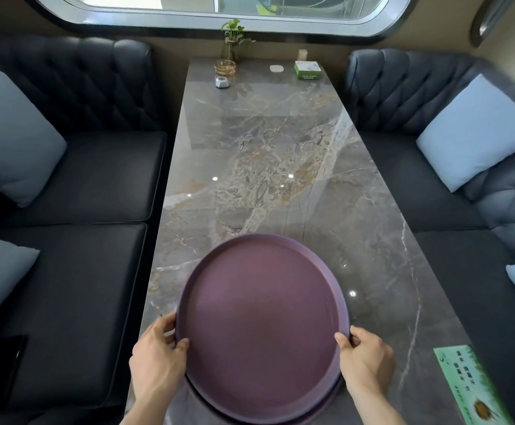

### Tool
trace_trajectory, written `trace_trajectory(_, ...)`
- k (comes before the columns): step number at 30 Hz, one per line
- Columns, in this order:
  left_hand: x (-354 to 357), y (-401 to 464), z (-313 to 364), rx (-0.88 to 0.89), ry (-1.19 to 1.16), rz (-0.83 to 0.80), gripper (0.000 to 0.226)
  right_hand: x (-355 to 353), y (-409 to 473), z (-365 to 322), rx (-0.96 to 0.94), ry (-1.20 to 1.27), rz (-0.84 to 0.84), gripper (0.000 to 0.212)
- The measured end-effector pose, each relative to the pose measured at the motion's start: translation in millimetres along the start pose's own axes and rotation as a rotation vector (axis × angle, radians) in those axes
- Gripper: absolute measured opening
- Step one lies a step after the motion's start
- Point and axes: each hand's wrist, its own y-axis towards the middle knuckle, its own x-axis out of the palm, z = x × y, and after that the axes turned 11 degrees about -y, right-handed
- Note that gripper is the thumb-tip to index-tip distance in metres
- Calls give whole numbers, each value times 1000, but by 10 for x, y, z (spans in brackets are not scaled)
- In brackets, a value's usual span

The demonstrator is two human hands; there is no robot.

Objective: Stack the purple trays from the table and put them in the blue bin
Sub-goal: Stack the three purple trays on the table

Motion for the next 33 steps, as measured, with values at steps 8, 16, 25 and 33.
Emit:
trace_trajectory(8, -25, 3, 40, -4, 57, -32, 48, -7, 24, -3, 5, -43, -58, 19)
trace_trajectory(16, -15, 100, 104, 79, 162, 10, 46, -71, 60, -83, -39, -40, 11, 22)
trace_trajectory(25, -32, 141, 118, 58, 193, -15, 44, -112, 120, -67, 2, -72, -74, 21)
trace_trajectory(33, -5, 166, 50, 57, 193, 0, 43, -105, 113, -82, 14, -50, -82, 22)
